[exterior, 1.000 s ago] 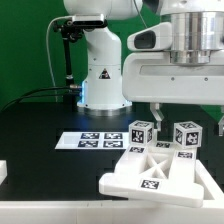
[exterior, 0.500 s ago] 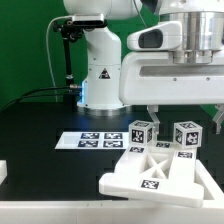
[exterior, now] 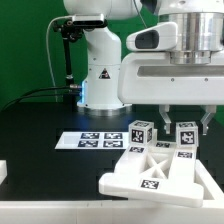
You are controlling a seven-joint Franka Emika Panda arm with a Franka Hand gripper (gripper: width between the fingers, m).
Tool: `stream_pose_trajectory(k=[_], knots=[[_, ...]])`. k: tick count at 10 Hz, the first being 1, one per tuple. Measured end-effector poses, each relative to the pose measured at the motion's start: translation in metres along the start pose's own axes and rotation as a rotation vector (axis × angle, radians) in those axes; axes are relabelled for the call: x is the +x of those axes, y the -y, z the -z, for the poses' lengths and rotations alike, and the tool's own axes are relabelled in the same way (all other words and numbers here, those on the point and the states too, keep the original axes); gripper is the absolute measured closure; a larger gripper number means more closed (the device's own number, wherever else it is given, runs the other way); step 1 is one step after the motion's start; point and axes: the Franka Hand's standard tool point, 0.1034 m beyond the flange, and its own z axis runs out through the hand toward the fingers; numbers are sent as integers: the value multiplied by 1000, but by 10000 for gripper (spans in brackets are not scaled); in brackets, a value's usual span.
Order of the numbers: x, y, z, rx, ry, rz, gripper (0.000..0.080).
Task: Assemble chair
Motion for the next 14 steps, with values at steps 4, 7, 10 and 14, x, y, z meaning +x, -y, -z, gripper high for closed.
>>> stream_pose_trajectory(k=[4, 7, 10, 14], knots=[[-2, 4, 0, 2, 3, -335, 516], [-3, 5, 0, 18, 11, -644, 515], [-2, 8, -1, 40, 15, -900, 515], [-3, 11, -1, 39, 20, -1045, 506]])
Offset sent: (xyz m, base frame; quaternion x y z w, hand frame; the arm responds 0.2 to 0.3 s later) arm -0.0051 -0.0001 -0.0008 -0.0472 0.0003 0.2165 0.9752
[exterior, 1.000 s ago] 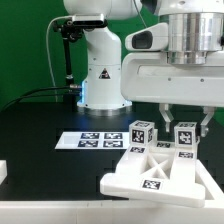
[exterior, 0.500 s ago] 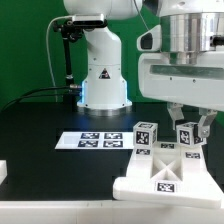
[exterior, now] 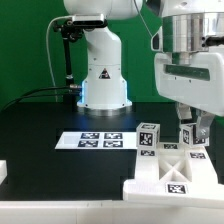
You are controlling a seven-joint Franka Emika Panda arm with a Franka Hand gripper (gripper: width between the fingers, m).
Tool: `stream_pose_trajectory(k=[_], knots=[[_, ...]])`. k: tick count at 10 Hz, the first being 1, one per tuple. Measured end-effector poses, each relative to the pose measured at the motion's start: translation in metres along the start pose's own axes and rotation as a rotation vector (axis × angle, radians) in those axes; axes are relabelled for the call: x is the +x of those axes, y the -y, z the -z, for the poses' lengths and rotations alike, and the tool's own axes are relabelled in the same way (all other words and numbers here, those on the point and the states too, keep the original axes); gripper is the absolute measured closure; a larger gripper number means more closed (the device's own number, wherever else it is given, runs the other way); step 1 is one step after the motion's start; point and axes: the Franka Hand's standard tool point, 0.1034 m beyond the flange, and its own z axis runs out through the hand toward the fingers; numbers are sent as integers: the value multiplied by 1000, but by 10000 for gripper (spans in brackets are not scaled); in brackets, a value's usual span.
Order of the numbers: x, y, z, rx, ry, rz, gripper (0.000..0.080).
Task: Assemble chair
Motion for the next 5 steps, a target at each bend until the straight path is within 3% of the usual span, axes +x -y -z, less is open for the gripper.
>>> stream_pose_trajectory(k=[2, 5], knots=[[-6, -1, -3, -5, 4, 54, 193], [-10, 0, -2, -20, 1, 509, 152]])
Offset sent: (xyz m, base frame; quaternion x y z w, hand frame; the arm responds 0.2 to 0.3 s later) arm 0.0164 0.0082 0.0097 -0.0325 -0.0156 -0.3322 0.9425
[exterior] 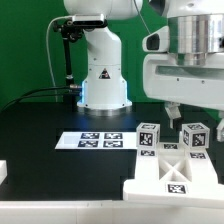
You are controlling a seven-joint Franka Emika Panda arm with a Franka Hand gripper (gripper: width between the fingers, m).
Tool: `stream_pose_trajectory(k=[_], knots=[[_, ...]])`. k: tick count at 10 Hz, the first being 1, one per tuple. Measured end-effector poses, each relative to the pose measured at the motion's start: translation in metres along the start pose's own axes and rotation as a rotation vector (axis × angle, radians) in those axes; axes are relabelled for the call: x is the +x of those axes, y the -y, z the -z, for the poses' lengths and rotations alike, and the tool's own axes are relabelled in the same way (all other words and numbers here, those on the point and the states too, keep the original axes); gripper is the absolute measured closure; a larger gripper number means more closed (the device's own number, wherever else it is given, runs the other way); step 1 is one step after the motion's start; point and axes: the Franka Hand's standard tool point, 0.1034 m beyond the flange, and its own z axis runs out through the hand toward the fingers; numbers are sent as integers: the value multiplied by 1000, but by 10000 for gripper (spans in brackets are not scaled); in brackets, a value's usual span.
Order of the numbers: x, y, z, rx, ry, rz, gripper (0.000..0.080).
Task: Assemble chair
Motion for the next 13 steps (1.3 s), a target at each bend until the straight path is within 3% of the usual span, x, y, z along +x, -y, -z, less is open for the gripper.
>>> stream_pose_trajectory(k=[4, 5, 6, 9, 11, 12, 13], knots=[[4, -2, -2, 8, -13, 344, 151], [5, -3, -2, 0, -13, 450, 151], [9, -2, 1, -27, -21, 609, 151], [9, -1, 2, -33, -30, 639, 151], [9, -1, 2, -33, -30, 636, 413], [9, 0, 2, -29, -30, 514, 517], [9, 0, 2, -28, -31, 472, 517]])
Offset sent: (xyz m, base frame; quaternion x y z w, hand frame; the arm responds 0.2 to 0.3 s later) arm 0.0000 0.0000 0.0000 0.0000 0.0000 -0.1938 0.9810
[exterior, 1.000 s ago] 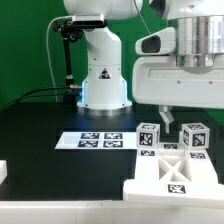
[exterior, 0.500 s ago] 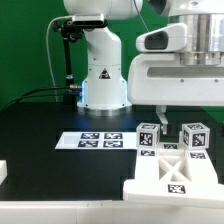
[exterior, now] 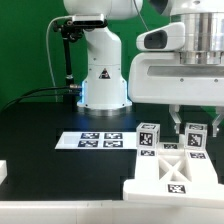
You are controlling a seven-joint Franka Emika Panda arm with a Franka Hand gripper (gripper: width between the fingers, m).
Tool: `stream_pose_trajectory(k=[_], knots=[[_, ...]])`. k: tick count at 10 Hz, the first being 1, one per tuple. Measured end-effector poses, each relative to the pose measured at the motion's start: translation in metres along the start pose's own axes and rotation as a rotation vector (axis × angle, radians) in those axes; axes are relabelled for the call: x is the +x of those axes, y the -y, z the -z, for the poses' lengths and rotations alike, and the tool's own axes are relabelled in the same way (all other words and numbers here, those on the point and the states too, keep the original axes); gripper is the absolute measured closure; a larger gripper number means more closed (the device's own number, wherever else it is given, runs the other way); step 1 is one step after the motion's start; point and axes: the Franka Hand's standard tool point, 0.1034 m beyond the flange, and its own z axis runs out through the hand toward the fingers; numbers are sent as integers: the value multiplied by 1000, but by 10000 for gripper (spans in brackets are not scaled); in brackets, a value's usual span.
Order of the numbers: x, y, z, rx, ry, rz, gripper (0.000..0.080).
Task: Assemble chair
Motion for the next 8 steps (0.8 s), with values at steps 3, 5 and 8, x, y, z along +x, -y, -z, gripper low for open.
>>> stream_pose_trajectory(k=[3, 5, 8], knots=[[-2, 2, 0, -1, 2, -284, 515], [-2, 2, 0, 3, 3, -441, 515], [-3, 4, -1, 18, 16, -707, 515]])
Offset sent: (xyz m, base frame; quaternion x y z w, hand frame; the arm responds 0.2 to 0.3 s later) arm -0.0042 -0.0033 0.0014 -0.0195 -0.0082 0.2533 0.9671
